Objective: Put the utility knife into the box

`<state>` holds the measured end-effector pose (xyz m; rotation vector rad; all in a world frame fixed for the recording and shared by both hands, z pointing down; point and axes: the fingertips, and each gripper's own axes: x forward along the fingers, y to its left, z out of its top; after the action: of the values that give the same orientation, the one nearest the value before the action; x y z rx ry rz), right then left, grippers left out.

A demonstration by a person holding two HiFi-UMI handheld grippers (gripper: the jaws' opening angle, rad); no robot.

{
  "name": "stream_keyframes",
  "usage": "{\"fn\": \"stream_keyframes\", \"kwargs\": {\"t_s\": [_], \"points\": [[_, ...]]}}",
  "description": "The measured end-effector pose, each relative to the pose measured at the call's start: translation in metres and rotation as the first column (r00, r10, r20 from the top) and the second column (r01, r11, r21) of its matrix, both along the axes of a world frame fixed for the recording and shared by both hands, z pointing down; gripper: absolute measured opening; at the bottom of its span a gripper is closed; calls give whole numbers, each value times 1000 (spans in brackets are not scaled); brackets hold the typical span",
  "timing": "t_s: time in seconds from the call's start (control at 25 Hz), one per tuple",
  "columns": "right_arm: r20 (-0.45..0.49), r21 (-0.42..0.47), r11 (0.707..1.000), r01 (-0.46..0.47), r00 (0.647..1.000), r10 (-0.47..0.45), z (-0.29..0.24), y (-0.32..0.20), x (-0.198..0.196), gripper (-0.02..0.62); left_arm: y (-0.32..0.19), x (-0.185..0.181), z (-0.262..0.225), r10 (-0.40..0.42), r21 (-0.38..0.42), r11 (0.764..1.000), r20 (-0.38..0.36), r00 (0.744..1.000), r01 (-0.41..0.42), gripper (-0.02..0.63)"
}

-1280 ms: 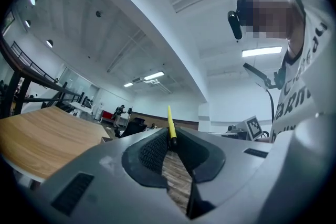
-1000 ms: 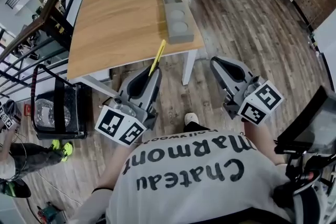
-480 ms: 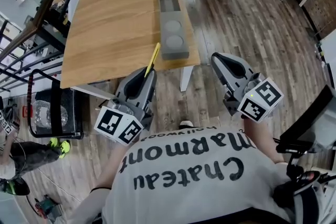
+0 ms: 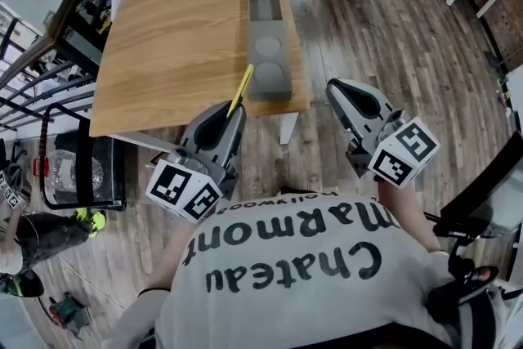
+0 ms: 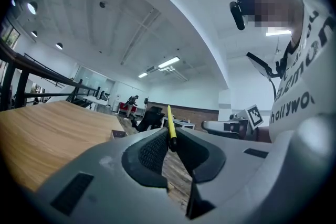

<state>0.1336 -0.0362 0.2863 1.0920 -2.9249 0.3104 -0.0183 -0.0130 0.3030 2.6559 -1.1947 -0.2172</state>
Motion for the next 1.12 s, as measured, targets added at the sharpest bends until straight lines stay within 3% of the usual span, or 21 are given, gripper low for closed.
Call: {"fn": "stream_keyframes", "kwargs": {"t_s": [0.64, 1.12], "points": [[23, -56, 997, 44, 999, -42, 20, -23, -10, 11, -22, -3, -9, -27, 44, 999, 36, 999, 26, 43], [16, -87, 996, -30, 999, 31, 32, -51, -7, 11, -61, 1, 8, 74, 20, 997, 26, 997, -74, 43]]}}
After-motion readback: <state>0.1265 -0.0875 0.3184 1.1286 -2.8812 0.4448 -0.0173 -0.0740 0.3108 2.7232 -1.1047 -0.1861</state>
